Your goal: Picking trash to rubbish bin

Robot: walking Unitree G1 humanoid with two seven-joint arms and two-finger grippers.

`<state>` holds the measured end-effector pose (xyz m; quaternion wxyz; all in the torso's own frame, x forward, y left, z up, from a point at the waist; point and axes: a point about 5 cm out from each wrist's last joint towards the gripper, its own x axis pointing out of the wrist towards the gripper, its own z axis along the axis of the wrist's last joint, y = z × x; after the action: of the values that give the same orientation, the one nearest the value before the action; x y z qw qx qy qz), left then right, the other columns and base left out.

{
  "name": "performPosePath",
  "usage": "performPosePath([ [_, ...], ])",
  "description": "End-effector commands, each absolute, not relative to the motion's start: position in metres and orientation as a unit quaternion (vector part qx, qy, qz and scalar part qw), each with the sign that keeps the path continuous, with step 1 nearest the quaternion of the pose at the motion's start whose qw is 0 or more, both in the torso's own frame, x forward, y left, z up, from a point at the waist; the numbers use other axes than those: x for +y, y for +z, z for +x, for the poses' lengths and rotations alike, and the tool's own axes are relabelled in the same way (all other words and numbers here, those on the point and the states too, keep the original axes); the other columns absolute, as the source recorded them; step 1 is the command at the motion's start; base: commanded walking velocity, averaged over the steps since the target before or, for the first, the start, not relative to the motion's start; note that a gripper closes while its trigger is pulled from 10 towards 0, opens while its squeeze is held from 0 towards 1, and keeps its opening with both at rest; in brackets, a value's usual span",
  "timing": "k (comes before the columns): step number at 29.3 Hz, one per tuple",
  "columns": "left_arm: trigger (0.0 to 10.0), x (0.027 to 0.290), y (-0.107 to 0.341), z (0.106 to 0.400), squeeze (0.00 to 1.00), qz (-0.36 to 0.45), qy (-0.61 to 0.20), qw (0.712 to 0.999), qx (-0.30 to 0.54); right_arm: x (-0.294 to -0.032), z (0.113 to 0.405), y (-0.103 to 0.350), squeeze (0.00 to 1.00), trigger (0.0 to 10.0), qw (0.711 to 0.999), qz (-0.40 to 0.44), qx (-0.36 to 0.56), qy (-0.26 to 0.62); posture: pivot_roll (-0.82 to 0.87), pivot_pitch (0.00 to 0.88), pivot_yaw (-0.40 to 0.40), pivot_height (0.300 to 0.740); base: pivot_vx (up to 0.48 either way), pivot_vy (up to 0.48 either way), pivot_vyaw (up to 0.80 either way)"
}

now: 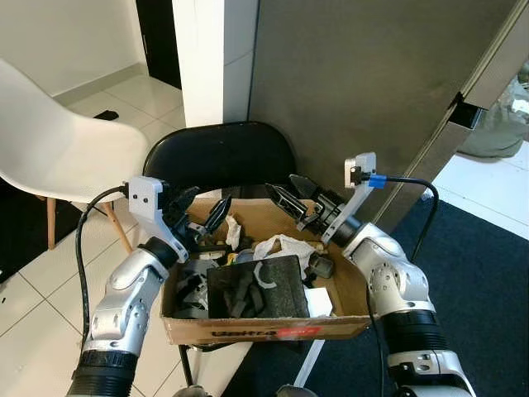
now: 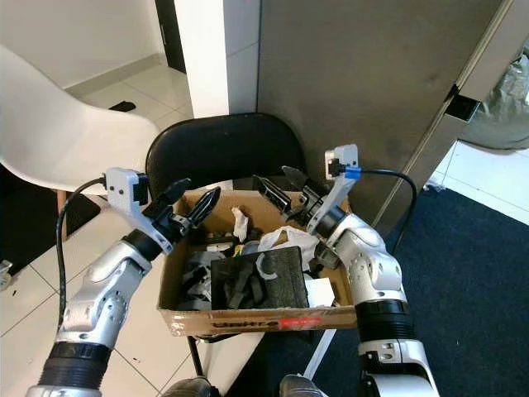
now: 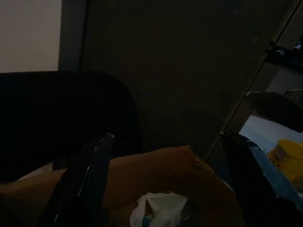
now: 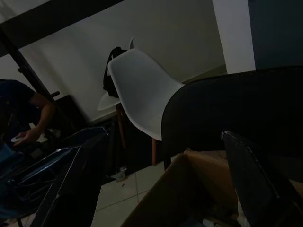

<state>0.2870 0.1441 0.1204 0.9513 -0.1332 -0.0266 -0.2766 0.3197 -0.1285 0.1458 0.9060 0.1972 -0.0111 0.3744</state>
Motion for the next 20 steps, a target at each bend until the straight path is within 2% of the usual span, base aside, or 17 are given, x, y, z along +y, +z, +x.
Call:
performPosePath([
  [1, 10.0, 0.1387, 0.1197, 0.2895, 0.0, -0.132, -0.278, 0.951, -0.026, -0.1296, 0.3182, 0.1406, 0.0, 10.0, 0.904, 0.205, -0.001, 0.375, 0.05, 0.0, -0.068, 0.74, 0.0, 0.0, 0.0],
  [4, 10.0, 0.1381, 0.1206, 0.29, 0.0, -0.131, -0.277, 0.951, -0.027, -0.1295, 0.3183, 0.1405, 0.0, 10.0, 0.904, 0.205, -0.001, 0.376, 0.05, 0.0, -0.068, 0.74, 0.0, 0.0, 0.0],
  [20, 10.0, 0.1363, 0.1189, 0.2917, 0.0, -0.132, -0.278, 0.951, -0.023, -0.1286, 0.3186, 0.1374, 0.0, 10.0, 0.904, 0.2, 0.002, 0.377, 0.05, 0.0, -0.068, 0.74, -0.278, 0.0, 0.0],
])
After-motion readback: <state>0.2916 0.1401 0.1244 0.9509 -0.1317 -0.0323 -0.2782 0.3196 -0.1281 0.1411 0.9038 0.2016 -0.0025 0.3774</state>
